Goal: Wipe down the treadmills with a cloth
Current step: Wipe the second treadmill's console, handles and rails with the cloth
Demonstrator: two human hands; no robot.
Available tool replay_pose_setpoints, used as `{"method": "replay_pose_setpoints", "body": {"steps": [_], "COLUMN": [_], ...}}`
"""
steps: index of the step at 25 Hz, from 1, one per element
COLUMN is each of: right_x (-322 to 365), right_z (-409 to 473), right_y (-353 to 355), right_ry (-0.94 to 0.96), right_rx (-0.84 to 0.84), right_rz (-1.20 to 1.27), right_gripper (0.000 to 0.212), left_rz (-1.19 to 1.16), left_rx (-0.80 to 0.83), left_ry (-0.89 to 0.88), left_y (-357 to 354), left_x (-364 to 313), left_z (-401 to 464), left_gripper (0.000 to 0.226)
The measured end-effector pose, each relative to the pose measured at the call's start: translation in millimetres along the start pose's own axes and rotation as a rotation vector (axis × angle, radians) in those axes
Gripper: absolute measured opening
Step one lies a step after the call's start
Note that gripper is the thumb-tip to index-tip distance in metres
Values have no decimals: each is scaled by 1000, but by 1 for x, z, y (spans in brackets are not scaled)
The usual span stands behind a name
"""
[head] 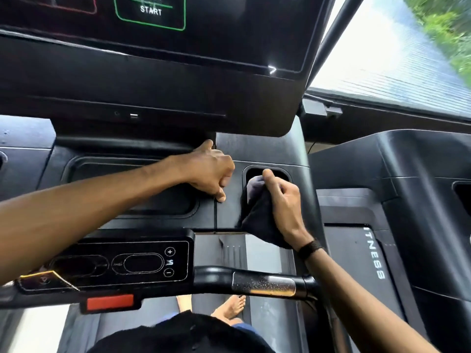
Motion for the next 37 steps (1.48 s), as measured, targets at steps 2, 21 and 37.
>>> {"method": "replay_pose_setpoints", "body": {"steps": [2,21,37], "right_x": [13,14,4], "right_z": [-21,2,129], "right_y": [-11,-76,-71], "right_ry": [118,255,60], "right_rx": [-103,272,324], "right_rz": [-37,-753,-473], "right_gripper": [54,69,67], "left_rz": [-67,-104,-64], "left_rx": [-145,-226,-296], "left_ry": [16,196,333], "left_y": [-1,-14,-19], "left_x": [12,36,-19], "left_z": [-12,-64,-35], "left_gripper": [20,15,15]}}
Point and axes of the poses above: each hand's wrist, its own z-axis towards the middle knuckle, its own y-axis out of the back of the hand, x = y × z, the point moved 4 cm from there along z, towards the middle knuckle, and after that the axes turned 15 degrees about z, right-handed, at the moved point
